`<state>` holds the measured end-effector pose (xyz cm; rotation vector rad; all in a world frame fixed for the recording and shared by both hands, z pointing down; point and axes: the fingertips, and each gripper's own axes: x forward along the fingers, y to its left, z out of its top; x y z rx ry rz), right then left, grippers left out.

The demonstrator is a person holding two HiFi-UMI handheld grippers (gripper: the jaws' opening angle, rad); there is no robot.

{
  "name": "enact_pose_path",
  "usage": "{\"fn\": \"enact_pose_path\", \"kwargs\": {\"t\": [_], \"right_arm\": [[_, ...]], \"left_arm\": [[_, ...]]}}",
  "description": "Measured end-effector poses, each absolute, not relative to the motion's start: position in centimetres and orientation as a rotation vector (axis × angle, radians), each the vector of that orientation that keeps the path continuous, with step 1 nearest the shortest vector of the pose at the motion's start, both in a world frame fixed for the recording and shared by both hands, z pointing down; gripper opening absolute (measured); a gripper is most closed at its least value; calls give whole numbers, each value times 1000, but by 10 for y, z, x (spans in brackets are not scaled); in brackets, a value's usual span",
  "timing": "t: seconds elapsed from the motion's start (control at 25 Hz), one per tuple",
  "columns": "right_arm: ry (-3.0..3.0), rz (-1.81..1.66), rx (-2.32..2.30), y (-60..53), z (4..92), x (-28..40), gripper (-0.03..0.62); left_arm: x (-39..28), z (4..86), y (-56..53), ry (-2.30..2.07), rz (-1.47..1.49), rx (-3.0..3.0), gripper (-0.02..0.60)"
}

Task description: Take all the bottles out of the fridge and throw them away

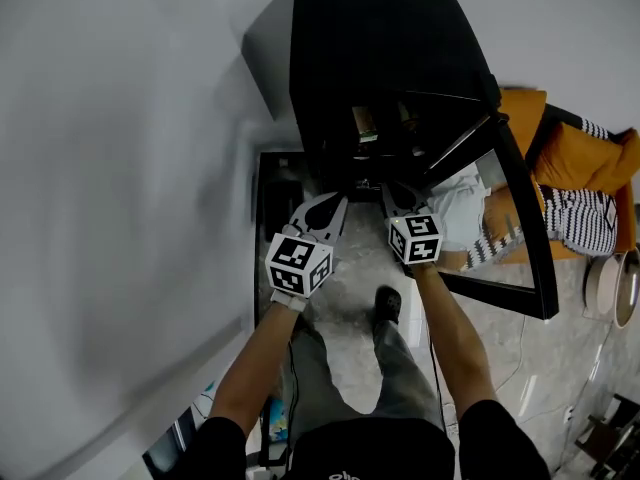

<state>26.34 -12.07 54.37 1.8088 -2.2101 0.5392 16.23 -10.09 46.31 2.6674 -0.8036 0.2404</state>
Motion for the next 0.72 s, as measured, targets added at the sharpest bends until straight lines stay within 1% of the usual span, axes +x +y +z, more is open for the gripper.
{"fn": "enact_pose_path", "kwargs": {"t": [0.28,0.36,0.52,0.72], "right_arm": [[-2162,526,1901,-160,580,265,11],[-2134,521,1918,-169,591,266,25],[-2110,527,1949,-188,608,270,100],[-2105,540,1985,-219,627,275,243]], "left_arm": [[167,502,-135,-724,291,2689,3],[168,512,-142,-696,301,2692,3],[171,528,-155,-651,317,2704,3],[176,544,-168,-600,334,2714,3]]}}
